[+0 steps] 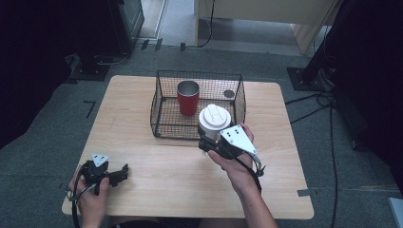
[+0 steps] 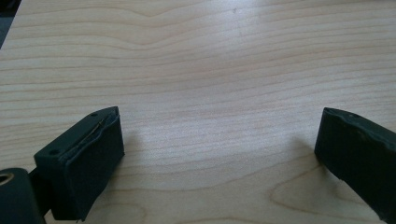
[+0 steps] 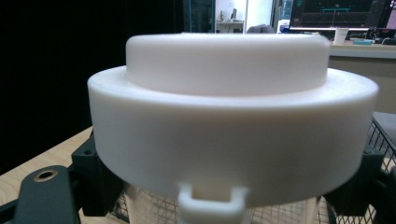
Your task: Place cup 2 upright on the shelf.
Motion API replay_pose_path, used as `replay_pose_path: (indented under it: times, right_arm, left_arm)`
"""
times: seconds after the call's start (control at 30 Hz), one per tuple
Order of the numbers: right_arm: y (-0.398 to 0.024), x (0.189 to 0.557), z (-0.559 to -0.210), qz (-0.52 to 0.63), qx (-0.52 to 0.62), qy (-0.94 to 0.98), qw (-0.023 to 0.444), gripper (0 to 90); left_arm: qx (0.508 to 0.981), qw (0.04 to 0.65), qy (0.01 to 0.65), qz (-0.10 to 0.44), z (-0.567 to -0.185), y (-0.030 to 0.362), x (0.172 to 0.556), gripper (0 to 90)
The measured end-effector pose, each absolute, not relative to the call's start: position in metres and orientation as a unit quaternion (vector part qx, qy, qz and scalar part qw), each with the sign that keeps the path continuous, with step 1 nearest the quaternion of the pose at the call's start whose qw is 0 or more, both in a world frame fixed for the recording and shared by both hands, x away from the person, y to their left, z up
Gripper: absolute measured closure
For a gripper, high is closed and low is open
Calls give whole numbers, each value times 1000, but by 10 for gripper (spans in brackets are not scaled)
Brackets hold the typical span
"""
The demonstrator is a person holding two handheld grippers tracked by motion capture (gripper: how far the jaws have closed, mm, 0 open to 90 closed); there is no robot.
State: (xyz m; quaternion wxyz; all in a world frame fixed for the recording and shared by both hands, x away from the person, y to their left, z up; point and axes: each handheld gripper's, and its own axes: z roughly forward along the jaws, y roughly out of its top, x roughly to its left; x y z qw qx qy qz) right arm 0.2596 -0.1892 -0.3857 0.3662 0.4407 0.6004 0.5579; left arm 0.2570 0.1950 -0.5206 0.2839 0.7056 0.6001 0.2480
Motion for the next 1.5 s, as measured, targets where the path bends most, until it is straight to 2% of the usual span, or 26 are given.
replay_pose_path:
  times: [0.8, 1.5]
  right_arm:
    - [-191, 291, -360, 573, 436, 571, 395, 158]
    - [-194, 334, -345, 568, 437, 547, 432, 158]
  left_arm:
    - [706, 284, 600, 248, -521, 195, 257, 19]
    - [706, 284, 600, 248, -521, 195, 257, 19]
